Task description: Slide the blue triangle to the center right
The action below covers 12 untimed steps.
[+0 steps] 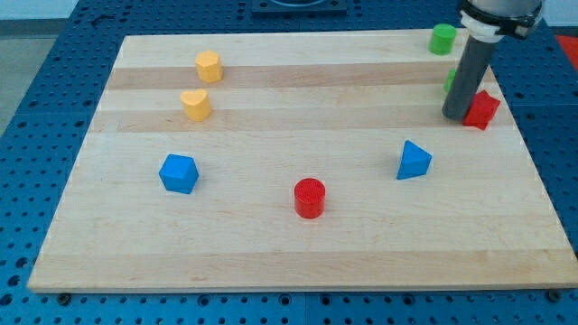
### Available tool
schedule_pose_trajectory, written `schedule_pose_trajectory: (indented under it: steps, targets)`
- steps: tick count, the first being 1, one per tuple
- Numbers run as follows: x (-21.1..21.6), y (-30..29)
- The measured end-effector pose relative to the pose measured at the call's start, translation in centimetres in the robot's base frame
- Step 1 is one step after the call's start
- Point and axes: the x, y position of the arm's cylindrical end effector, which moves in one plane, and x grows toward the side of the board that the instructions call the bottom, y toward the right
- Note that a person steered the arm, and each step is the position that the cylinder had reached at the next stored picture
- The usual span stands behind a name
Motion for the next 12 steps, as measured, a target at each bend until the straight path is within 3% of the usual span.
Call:
schedule_pose_trajectory:
  steps: [1, 3, 4, 7, 9, 12]
  targets:
    - [0.2, -1.3]
    - [0.7, -11.1]
    - [1.6, -13.3]
    - [9.8, -13.1]
    - [9.4, -8.2]
    - [7.8, -6.3]
